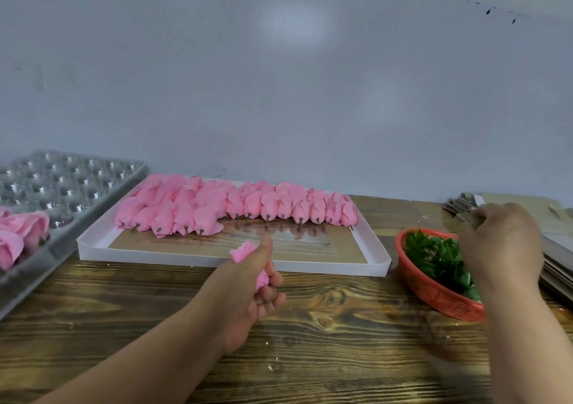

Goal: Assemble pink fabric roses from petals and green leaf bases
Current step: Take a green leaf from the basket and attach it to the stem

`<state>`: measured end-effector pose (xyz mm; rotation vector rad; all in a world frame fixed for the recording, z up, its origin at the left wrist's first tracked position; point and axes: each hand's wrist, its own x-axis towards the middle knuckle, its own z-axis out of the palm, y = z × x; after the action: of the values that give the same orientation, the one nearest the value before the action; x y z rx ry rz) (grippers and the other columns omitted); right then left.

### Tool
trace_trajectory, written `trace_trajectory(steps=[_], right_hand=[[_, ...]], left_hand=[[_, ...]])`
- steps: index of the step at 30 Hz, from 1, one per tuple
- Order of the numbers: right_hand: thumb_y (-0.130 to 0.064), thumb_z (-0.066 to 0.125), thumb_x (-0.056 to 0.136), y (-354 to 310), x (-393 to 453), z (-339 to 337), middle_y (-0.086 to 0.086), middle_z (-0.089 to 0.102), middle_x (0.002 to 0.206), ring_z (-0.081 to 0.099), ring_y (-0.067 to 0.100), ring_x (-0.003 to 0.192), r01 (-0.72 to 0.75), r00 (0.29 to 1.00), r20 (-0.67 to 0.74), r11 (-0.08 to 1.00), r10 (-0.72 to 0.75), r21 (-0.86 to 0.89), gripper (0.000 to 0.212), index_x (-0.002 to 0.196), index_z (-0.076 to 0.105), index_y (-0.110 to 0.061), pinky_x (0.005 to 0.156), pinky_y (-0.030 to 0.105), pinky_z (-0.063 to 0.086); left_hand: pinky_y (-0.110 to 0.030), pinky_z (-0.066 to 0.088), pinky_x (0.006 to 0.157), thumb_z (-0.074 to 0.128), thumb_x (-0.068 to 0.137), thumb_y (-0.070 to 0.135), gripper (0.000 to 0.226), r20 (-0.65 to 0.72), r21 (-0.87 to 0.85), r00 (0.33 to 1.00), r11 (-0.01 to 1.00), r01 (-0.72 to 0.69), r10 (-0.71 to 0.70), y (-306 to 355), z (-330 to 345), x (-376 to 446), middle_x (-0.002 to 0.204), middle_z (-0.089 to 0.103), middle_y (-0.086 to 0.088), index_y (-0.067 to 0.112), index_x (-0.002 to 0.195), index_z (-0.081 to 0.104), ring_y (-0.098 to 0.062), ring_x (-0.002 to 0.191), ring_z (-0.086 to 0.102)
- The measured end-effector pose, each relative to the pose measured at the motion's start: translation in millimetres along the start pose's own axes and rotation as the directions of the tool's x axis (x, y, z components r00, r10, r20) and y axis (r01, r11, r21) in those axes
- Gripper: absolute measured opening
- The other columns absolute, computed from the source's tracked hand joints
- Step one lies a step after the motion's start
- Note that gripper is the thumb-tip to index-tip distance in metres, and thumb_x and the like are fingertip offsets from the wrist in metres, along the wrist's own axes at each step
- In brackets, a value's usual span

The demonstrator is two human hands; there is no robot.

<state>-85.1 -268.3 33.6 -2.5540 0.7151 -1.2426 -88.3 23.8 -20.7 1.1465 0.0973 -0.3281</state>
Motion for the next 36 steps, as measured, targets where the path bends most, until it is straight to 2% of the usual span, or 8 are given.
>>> trace_trajectory(steps=[4, 6, 10, 15, 22, 25, 29, 36], right_hand=[[0.0, 0.055, 0.086, -13.9, -3.2, 2.2, 0.019, 0.064, 0.091, 0.057, 0.034, 0.086, 0.036, 0.998, 0.038, 0.948, -0.051, 0.317, 0.014, 0.093, 0.067, 0.004, 0.072, 0.038, 0.046], [-0.003, 0.061, 0.084, -40.0, -14.6, 2.0, 0.004, 0.066, 0.081, 0.059, 0.012, 0.071, -0.19, 0.965, 0.262, 0.721, 0.012, 0.666, 0.009, 0.088, 0.069, -0.007, 0.064, 0.025, 0.047], [0.005, 0.054, 0.086, -95.8, -56.9, 8.8, 0.002, 0.068, 0.069, 0.051, 0.009, 0.054, -0.535, 0.717, 0.647, 0.388, -0.262, 0.75, 0.022, 0.079, 0.066, -0.011, 0.045, 0.018, 0.038], [-0.001, 0.048, 0.094, -122.1, -92.9, 12.0, 0.006, 0.061, 0.072, 0.059, 0.017, 0.047, -0.63, 0.469, 0.76, 0.433, -0.451, 0.645, 0.012, 0.09, 0.057, -0.009, 0.041, 0.022, 0.048], [0.007, 0.056, 0.087, -127.2, -104.1, 7.0, -0.004, 0.064, 0.074, 0.062, 0.01, 0.059, -0.395, 0.395, 0.711, 0.591, -0.582, 0.703, 0.025, 0.084, 0.063, -0.018, 0.061, 0.022, 0.056], [0.011, 0.055, 0.086, -131.0, -107.6, 3.8, -0.015, 0.069, 0.069, 0.061, 0.008, 0.059, -0.483, 0.344, 0.702, 0.524, -0.624, 0.702, 0.038, 0.075, 0.068, -0.022, 0.061, 0.019, 0.055], [0.013, 0.052, 0.086, -132.1, -117.7, 1.2, -0.002, 0.069, 0.069, 0.061, 0.01, 0.06, -0.601, 0.299, 0.739, 0.482, -0.604, 0.637, 0.04, 0.077, 0.073, -0.02, 0.06, 0.019, 0.053], [0.012, 0.05, 0.088, -125.5, -140.3, 1.7, 0.015, 0.066, 0.077, 0.065, 0.016, 0.065, -0.791, 0.327, 0.78, 0.297, -0.534, 0.535, 0.023, 0.093, 0.069, 0.0, 0.063, 0.019, 0.056]], left_hand=[[-0.028, 0.054, 0.054, 0.057, 0.086, 0.04, 0.035, -0.003, -0.04, 1.0, 0.999, -0.002, 0.002, -0.6, 1.1, 0.3, 0.052, 0.052, -0.001, 0.009, 0.07, 0.052, -0.008, 0.04, 0.042], [-0.027, 0.055, 0.054, 0.058, 0.081, 0.043, 0.036, -0.005, -0.087, 1.0, 0.996, -0.031, 0.031, -0.2, 2.3, -0.2, 0.052, 0.052, -0.002, 0.009, 0.068, 0.052, -0.007, 0.04, 0.043], [-0.028, 0.056, 0.053, 0.055, 0.082, 0.044, 0.038, -0.022, -0.143, 0.992, 0.982, -0.124, 0.123, 3.7, 0.9, 0.4, 0.051, 0.053, -0.002, 0.009, 0.067, 0.05, -0.008, 0.041, 0.046], [-0.035, 0.053, 0.07, 0.054, 0.071, 0.053, 0.042, -0.073, -0.057, 0.957, 0.957, -0.286, 0.282, 9.3, -5.8, 4.0, 0.059, 0.057, -0.001, 0.011, 0.069, 0.052, -0.011, 0.052, 0.054], [-0.047, 0.046, 0.089, 0.046, 0.067, 0.068, 0.049, -0.135, 0.121, 0.91, 0.918, -0.378, 0.393, 2.7, -7.1, 8.2, 0.074, 0.072, -0.001, 0.025, 0.049, 0.062, -0.028, 0.089, 0.064], [-0.049, 0.05, 0.085, 0.046, 0.069, 0.068, 0.051, -0.104, 0.123, 0.922, 0.925, -0.361, 0.373, 7.4, -7.0, 4.5, 0.075, 0.071, -0.009, 0.023, 0.058, 0.067, -0.032, 0.086, 0.067], [-0.044, 0.054, 0.071, 0.044, 0.073, 0.068, 0.067, -0.072, 0.127, 0.943, 0.94, -0.316, 0.326, 8.8, -6.6, -0.7, 0.076, 0.069, -0.01, 0.006, 0.087, 0.064, -0.03, 0.075, 0.069], [-0.025, 0.055, 0.052, 0.048, 0.066, 0.064, 0.049, -0.083, 0.18, 0.923, 0.917, -0.357, 0.376, 0.9, 3.6, -7.1, 0.081, 0.069, -0.004, 0.017, 0.06, 0.058, -0.011, 0.062, 0.066]])
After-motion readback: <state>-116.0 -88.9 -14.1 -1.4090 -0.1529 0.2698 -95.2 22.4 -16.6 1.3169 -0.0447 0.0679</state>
